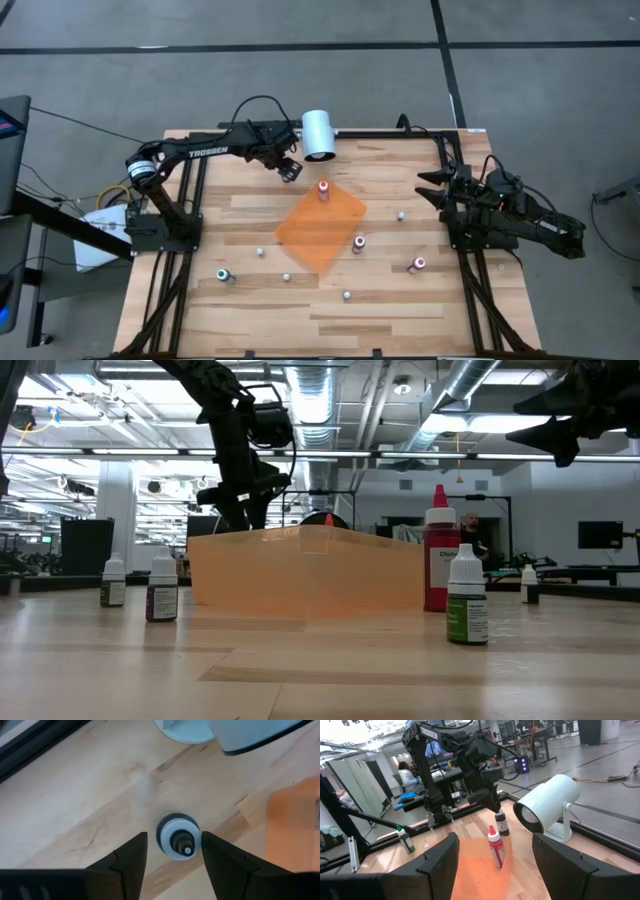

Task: Pick & Place food coloring
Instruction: Put the big black food coloring bottle into the orange bin

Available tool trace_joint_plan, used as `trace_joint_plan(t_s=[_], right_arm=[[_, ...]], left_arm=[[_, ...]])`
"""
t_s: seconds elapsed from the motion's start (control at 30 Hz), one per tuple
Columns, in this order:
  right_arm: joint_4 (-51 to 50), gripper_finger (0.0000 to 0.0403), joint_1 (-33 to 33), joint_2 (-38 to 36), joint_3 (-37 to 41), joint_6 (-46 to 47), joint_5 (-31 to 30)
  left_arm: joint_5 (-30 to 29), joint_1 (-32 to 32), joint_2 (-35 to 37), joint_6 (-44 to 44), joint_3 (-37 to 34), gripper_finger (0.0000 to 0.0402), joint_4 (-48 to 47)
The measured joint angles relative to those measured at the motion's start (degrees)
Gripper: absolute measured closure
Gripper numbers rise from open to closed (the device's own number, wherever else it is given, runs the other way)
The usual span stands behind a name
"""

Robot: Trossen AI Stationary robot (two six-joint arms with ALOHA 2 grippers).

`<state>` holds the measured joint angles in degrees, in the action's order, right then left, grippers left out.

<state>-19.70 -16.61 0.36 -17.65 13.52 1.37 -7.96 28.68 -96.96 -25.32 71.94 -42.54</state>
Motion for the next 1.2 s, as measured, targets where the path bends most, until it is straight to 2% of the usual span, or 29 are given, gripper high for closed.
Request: trace_joint_plan(t_s=[0.3,1.2], right_arm=[[-0.27,0.0163,0.01,-0.01,0.02,0.04,0.04],[-0.90,0.0163,0.03,0.00,0.04,0.07,0.07]], left_arm=[[0.80,-1.77,-3.26,-0.10,0.17,0.0223,2.06],[0.22,-2.04,-3.42,-0.42,0.09,0.0224,3.06]])
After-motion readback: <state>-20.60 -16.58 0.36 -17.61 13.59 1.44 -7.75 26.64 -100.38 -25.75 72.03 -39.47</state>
